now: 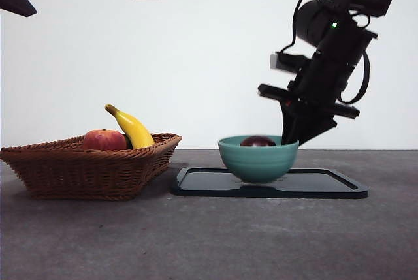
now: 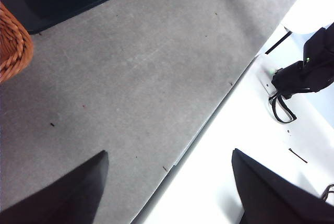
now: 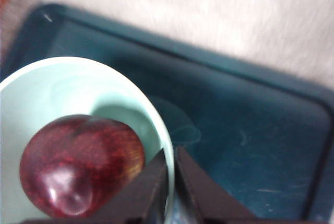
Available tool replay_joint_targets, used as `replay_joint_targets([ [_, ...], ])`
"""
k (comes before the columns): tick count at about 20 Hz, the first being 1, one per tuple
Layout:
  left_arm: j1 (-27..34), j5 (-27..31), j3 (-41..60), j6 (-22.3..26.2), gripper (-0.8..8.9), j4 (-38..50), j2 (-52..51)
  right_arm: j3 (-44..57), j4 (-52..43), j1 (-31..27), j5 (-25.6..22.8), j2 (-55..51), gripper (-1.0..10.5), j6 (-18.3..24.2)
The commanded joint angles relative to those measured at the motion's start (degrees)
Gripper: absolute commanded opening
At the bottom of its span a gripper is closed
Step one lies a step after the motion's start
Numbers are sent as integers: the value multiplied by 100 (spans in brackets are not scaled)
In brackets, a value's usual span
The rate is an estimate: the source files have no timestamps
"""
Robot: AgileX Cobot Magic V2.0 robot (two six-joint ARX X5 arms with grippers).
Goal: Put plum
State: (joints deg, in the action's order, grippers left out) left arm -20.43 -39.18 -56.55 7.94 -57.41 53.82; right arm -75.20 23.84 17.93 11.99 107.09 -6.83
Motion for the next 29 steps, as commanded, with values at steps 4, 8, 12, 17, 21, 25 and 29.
replay_joint_targets([
  [4,-26,-33,-59,55,374,42,31,-133,-59,20,70,190,12,39],
  [8,-26,-33,-59,55,374,42,31,-140,24,20,168,177,33,-39],
  [12,-26,-33,-59,55,374,39,31,-144,70,-11,146,-26,234,-118],
  [17,-26,-33,-59,55,374,44,31,-144,195,-24,149,-942,234,-144],
  [21,-26,-33,-59,57,374,44,31,-144,957,-22,302,-2135,234,-20],
  [25,-26,-33,-59,57,374,44,31,-140,1969,-13,310,-3187,234,195],
  [29,-26,-33,-59,57,374,44,31,50,2562,122,317,-4004,234,197],
])
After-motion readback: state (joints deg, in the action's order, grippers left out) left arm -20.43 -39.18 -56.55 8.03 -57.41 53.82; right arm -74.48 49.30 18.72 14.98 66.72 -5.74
